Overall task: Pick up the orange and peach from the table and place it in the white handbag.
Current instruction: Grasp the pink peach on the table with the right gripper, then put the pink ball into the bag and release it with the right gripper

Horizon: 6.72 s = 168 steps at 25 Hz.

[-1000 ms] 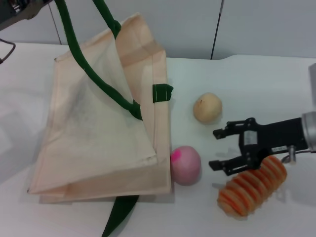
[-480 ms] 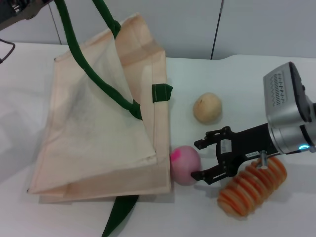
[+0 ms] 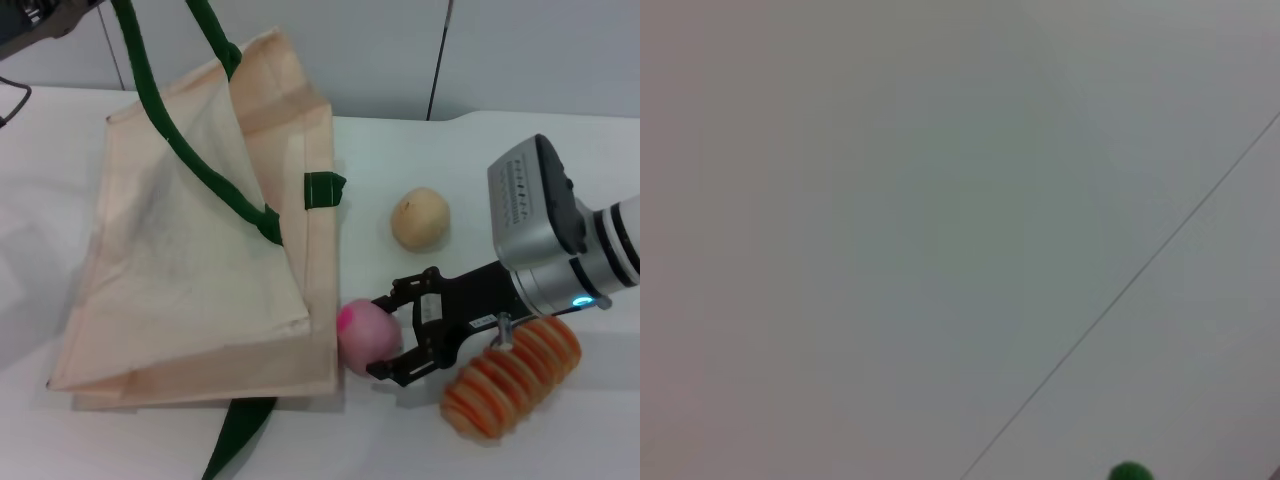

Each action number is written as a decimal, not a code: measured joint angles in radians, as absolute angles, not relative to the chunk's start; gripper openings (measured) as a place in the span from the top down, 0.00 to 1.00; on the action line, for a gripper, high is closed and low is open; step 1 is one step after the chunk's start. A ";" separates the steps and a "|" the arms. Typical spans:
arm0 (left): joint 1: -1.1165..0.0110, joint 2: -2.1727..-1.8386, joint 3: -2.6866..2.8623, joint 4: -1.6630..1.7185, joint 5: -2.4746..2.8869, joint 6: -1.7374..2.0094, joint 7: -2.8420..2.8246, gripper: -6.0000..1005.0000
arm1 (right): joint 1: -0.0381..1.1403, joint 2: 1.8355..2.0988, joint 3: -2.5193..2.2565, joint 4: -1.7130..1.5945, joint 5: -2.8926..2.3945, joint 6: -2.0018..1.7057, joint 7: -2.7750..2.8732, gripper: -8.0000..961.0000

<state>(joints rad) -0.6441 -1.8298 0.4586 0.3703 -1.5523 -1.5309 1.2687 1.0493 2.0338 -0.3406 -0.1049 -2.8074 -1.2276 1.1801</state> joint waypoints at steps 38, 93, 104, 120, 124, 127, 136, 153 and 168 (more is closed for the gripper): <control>-0.642 -1.827 0.459 0.362 -1.554 -1.531 1.270 0.88 | 1.057 2.031 -0.395 -0.097 -2.808 -1.163 1.250 0.40; -0.716 -1.836 0.473 0.334 -1.539 -1.540 1.271 0.88 | 1.176 2.034 -0.401 -0.222 -2.498 -1.173 1.222 0.51; -0.736 -1.836 0.461 0.333 -1.549 -1.560 1.269 0.88 | 1.260 2.039 -0.461 -0.005 -2.505 -1.021 1.097 0.51; -0.746 -1.836 0.459 0.333 -1.579 -1.545 1.269 0.88 | 1.396 2.051 -0.454 0.130 -2.549 -0.900 1.079 0.51; -0.754 -1.836 0.459 0.327 -1.584 -1.545 1.269 0.88 | 1.409 2.055 -0.452 0.161 -2.555 -0.821 1.072 0.51; -0.755 -1.835 0.459 0.322 -1.586 -1.545 1.269 0.88 | 1.411 2.055 -0.438 0.179 -2.555 -0.813 1.032 0.51; -0.756 -1.835 0.457 0.319 -1.592 -1.540 1.271 0.88 | 1.414 2.055 -0.371 0.231 -2.605 -0.795 0.917 0.52; -0.710 -1.826 0.457 0.319 -1.600 -1.526 1.271 0.88 | 1.374 2.035 -0.227 0.226 -2.686 -0.822 0.941 0.40; -0.691 -1.829 0.457 0.319 -1.602 -1.487 1.283 0.88 | 1.100 2.027 -0.006 -0.291 -2.615 -1.207 1.082 0.07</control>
